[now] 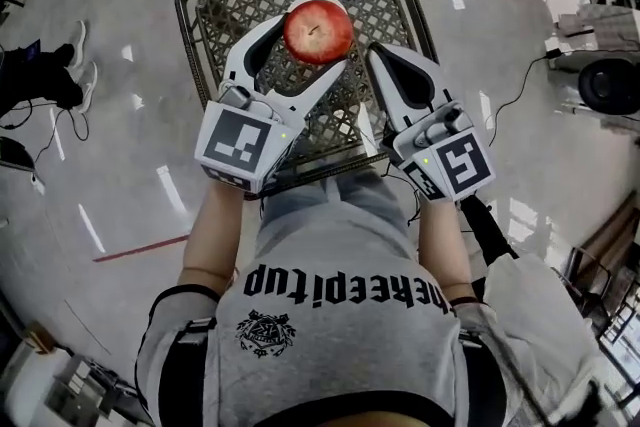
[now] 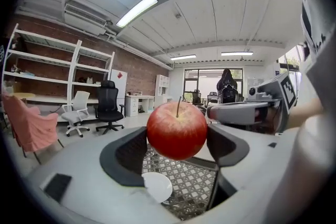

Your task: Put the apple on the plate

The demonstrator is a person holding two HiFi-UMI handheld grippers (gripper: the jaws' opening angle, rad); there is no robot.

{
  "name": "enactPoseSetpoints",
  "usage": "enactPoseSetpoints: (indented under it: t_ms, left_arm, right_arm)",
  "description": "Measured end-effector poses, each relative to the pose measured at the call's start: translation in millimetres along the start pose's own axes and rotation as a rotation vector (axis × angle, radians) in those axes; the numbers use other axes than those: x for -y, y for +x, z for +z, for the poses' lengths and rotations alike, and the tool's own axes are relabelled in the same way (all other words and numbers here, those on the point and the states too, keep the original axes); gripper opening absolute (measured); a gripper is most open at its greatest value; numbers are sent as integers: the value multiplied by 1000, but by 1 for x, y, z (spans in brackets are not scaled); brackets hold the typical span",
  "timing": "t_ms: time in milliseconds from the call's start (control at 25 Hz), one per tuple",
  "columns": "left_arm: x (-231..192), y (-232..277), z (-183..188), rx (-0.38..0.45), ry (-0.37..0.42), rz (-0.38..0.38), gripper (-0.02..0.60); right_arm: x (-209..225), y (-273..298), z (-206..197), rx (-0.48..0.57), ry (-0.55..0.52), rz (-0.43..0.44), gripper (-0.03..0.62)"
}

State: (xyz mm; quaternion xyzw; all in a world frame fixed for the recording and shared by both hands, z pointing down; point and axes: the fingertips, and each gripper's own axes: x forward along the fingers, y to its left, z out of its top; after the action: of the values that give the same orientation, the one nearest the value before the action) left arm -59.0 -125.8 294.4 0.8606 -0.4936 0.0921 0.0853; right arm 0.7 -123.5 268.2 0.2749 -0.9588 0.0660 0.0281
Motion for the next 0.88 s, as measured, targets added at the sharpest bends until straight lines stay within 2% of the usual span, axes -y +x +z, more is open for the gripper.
enactPoseSetpoints:
  t_ms: [240, 520, 880]
  left_arm:
    - [-21, 8, -9, -17, 31, -41, 394]
    - [-37, 25, -35, -50, 70, -74, 394]
    - [-54, 50, -81, -85, 3, -110, 393]
  right_arm:
    - [2, 16, -4, -28, 1, -54, -3]
    - [2, 29, -19, -69, -15, -90, -3]
    - [11, 44, -52, -120, 5, -117, -3]
